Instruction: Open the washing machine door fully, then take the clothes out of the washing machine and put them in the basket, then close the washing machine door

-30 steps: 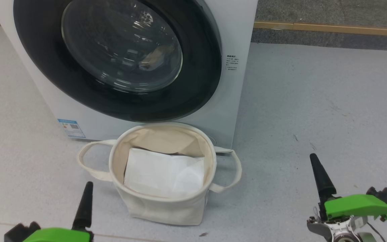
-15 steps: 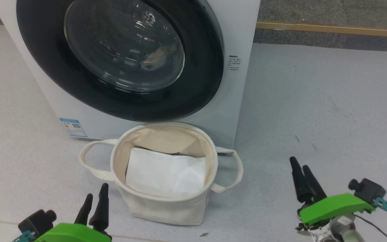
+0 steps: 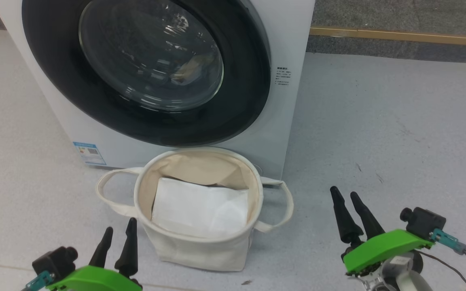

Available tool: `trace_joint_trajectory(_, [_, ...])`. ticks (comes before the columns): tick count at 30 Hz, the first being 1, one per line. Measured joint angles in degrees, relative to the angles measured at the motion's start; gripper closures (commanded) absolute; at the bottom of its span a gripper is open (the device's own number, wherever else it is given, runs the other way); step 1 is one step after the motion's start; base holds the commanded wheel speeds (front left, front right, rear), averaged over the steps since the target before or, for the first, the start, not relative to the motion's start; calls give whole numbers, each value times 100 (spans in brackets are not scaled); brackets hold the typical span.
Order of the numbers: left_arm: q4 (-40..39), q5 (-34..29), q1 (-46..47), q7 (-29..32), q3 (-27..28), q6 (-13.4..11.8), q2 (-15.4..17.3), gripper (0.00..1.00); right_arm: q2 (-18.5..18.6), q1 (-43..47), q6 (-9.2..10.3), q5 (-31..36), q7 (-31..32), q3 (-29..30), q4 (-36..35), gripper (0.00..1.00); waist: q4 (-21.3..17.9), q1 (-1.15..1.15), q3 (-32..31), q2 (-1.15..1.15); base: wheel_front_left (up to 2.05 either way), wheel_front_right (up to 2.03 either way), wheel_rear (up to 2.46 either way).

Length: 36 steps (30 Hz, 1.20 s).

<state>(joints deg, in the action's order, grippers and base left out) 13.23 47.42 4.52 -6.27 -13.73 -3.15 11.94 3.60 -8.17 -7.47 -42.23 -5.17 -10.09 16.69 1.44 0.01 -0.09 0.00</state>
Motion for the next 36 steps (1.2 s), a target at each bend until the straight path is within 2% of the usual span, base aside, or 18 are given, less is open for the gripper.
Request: trace_joint_trajectory(36, [-19,-1939,214,-602,-788,-523,452,0,33,-216,0,2404,-589,-542,-176,0,53,0,-8,0,0,0,0])
